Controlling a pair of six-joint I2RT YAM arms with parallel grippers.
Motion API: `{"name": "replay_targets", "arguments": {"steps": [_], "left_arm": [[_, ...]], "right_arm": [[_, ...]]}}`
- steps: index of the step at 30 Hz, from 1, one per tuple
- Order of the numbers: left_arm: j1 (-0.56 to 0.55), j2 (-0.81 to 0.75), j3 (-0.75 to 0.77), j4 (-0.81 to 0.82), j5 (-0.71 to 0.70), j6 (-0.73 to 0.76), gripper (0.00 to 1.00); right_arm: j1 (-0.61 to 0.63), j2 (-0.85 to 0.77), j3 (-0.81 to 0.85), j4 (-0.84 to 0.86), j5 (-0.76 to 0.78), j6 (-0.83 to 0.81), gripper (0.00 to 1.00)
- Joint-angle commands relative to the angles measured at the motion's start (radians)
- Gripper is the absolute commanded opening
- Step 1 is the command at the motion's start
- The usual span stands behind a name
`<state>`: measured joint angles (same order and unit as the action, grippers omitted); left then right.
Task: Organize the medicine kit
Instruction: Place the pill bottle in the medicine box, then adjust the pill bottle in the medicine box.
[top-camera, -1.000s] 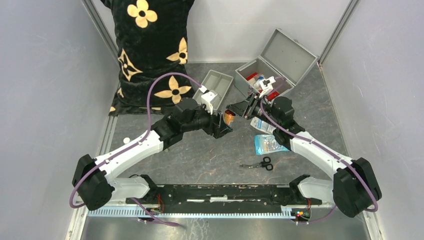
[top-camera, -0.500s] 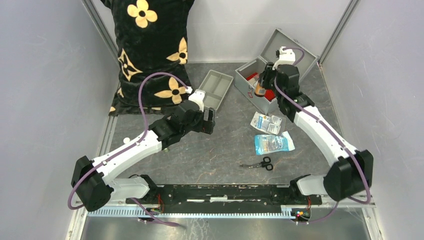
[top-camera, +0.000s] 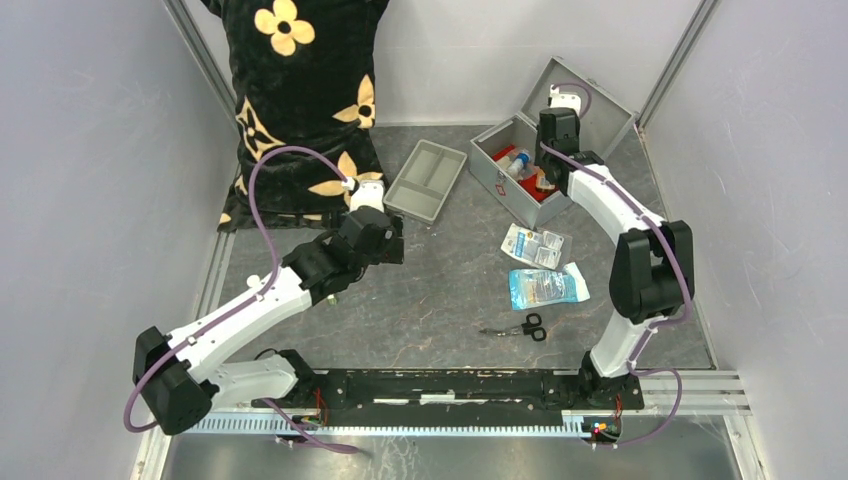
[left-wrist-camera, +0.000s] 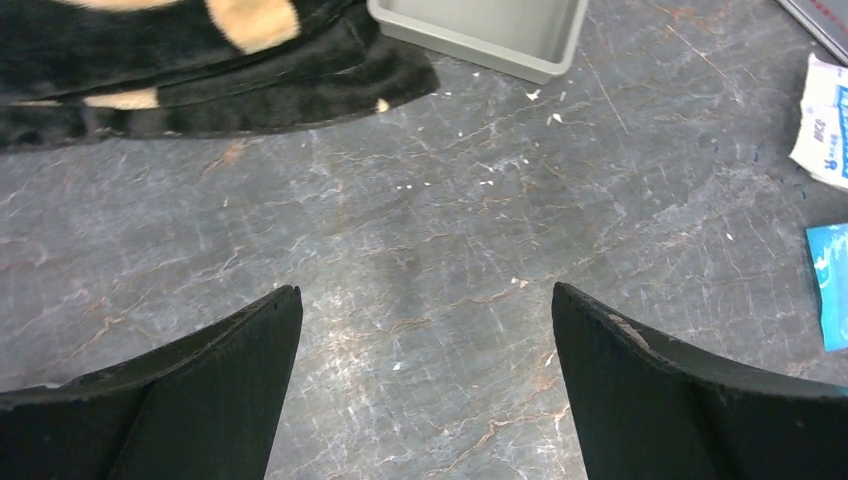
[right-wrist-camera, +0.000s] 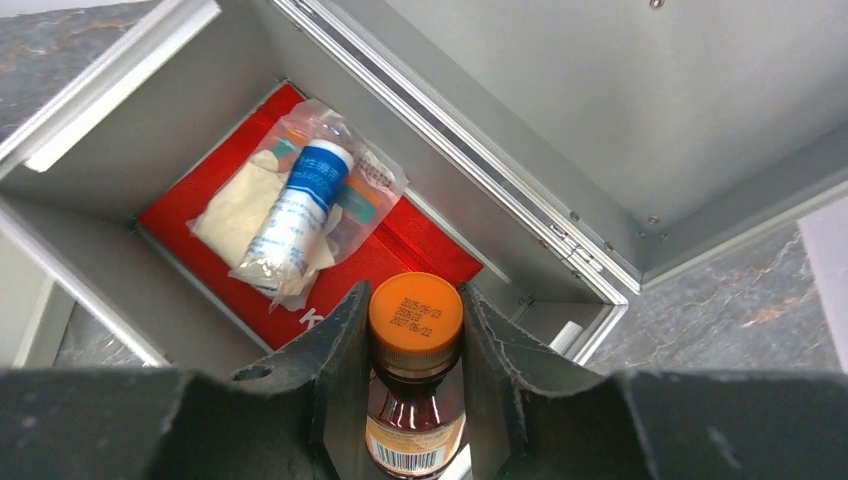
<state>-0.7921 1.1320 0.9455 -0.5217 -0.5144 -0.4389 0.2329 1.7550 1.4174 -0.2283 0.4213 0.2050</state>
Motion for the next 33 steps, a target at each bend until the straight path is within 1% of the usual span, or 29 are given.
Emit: {"name": "replay_targets", "arguments": {"steps": [1,4,5,6,7,12,15,22,26,29,33], "left_arm": [[0.004,-0.048,0.014,-0.062,-0.145,-0.11,1.0],[0.015,-0.089,-0.005,-0.118,-0.224,-0.188,1.0],[0.02,-0.1,-0.012,-0.136,-0.245,-0.213,1.0],[0.027,-0.109,-0.019,-0.162,-0.265,-0.236,1.0],[0.032,-0.115,-0.022,-0.185,-0.282,-0.257,1.0],[0.054,-0.103,-0.015,-0.319,-0.37,-0.392,1.0],[0.058,-0.11,-0.022,-0.363,-0.399,-0.466,1.0],[0.066,-0.07,-0.045,-0.372,-0.374,-0.504,1.0],[0.078,-0.032,-0.087,-0.385,-0.355,-0.549,1.0],[0.133,-0.012,-0.129,-0.38,-0.323,-0.577,1.0],[0.237,-0.014,-0.208,-0.268,-0.204,-0.513,1.0]], "right_arm": [[-0.03,0.057,0.051,0.028,0.017,0.124,0.03],[-0.06,0.084,0.022,0.045,-0.094,0.205,0.06],[-0.071,0.087,0.01,0.054,-0.122,0.229,0.1],[-0.079,0.092,-0.001,0.062,-0.137,0.245,0.18],[-0.085,0.095,-0.004,0.061,-0.149,0.254,0.22],[-0.099,0.073,-0.01,0.055,-0.126,0.239,0.36],[-0.098,0.035,-0.014,0.057,-0.106,0.215,0.42],[-0.099,-0.04,-0.032,0.04,-0.077,0.171,0.49],[-0.099,-0.089,-0.047,0.033,-0.09,0.161,0.5],[-0.098,-0.152,-0.088,0.057,-0.131,0.168,0.5],[-0.093,-0.232,-0.138,0.068,-0.202,0.185,0.5]]}}
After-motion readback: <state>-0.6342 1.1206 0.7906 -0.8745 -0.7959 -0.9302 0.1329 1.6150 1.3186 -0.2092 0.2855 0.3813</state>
